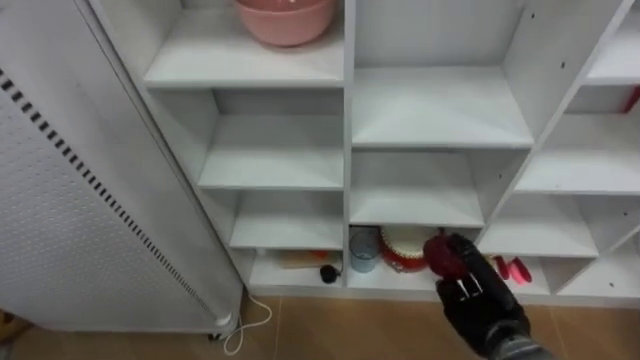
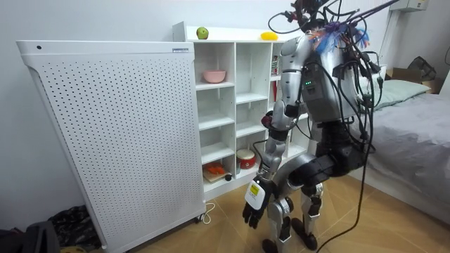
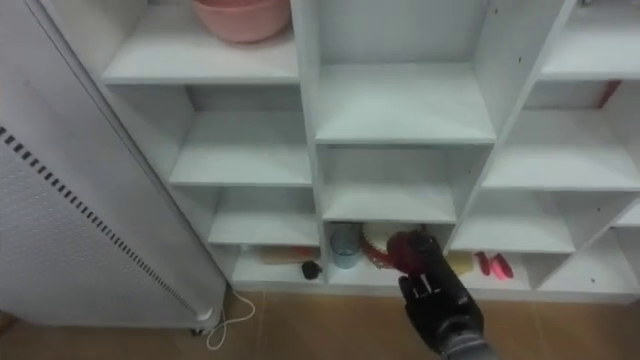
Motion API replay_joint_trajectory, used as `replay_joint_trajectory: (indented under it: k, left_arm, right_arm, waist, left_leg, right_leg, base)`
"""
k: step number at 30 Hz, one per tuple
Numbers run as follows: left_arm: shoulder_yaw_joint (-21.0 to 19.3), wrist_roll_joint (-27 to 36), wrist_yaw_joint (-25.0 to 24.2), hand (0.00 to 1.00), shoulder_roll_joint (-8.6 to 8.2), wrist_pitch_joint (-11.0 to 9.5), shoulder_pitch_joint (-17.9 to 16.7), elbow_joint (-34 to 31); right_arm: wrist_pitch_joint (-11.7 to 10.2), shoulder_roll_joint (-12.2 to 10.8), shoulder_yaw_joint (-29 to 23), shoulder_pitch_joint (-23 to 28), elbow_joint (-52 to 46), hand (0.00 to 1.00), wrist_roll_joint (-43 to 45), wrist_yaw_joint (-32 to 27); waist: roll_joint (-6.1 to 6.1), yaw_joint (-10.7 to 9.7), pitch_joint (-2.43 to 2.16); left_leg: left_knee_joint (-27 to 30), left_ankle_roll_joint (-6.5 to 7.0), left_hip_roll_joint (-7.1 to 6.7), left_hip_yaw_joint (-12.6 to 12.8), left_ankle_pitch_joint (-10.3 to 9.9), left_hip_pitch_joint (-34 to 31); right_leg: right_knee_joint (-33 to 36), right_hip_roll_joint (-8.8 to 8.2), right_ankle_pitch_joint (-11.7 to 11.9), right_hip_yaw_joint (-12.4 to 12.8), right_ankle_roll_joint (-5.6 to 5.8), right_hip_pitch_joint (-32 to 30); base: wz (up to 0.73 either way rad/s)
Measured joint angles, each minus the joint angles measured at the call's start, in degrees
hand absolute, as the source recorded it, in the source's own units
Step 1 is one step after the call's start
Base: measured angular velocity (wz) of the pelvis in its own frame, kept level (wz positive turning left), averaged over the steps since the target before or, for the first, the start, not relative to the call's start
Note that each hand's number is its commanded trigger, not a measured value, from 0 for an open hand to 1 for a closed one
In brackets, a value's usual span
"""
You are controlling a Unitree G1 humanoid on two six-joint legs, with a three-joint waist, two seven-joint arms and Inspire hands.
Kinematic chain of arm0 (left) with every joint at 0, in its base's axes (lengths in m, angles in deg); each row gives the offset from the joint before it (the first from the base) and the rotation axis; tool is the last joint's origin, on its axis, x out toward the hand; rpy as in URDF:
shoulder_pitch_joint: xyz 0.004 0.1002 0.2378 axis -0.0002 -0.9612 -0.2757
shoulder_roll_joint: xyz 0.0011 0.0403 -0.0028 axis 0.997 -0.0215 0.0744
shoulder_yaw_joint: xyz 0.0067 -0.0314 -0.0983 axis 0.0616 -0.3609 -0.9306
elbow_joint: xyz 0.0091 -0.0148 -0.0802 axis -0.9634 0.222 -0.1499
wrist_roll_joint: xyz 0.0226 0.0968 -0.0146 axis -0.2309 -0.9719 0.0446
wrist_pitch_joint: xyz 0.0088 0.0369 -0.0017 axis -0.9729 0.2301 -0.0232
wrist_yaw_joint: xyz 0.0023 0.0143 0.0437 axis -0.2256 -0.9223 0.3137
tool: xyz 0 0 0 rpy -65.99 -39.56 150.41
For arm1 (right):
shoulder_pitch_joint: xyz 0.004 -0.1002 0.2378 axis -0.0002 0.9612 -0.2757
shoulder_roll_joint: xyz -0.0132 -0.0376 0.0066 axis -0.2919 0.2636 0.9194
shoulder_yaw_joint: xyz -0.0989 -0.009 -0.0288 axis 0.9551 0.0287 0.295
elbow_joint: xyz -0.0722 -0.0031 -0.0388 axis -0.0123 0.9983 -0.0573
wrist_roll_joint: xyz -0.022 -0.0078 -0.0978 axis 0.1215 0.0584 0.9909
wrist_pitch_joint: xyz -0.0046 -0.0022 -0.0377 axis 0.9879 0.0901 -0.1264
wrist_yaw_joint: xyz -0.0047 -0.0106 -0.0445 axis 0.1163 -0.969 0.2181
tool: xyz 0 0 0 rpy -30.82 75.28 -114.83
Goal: Arrange fruit in the closet
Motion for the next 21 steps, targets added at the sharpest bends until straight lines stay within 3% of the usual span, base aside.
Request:
replay_joint_trajectory:
  k: [3, 5, 10, 21]
  left_arm:
    - [1.61, 0.94, 0.45, 0.00, 0.01, 0.16, 0.21, 0.08]
    - [2.78, 0.95, 1.54, 0.00, 0.11, 0.28, 0.38, 0.10]
    - [4.34, 0.90, 2.46, 0.00, 0.57, 0.68, 0.30, 0.19]
    - [6.18, 0.80, 4.08, 0.00, 1.17, 1.67, 0.17, 0.13]
  right_arm:
    - [-0.59, 0.35, -0.36, -2.50, 0.86, 1.00, -1.89, -1.53]
    - [-0.62, 0.92, -0.38, -5.03, 0.86, 1.00, -2.62, -1.86]
    - [-0.83, 2.09, -1.08, -8.55, 0.86, 1.00, -5.75, -4.42]
    - [-3.31, 4.27, -2.76, -14.47, 0.64, 1.00, -4.66, -11.27]
  waist:
    - [-0.17, 0.15, -0.06]
    - [-0.42, 0.12, -0.08]
    - [-0.78, 0.15, -0.09]
    - [-0.93, 0.18, -0.11]
  left_leg:
    - [1.19, -0.12, 0.24, 0.19, 0.02, -2.58]
    - [2.69, -0.21, -0.24, 0.28, -0.05, -4.99]
    - [5.74, -0.28, -0.27, 0.06, -0.67, -8.73]
    - [9.93, -0.29, 0.62, -0.79, -1.86, -13.02]
  right_leg:
    - [1.23, -0.09, -0.05, 0.00, -0.27, -2.65]
    - [3.67, -1.19, -0.58, -0.37, -0.88, -5.44]
    - [6.91, -2.03, -1.77, -0.89, -1.43, -8.82]
    - [8.95, -1.57, -2.08, -1.75, -1.68, -11.70]
  base:
    - [0.00]
    - [0.11]
    - [0.11]
    - [0.00]
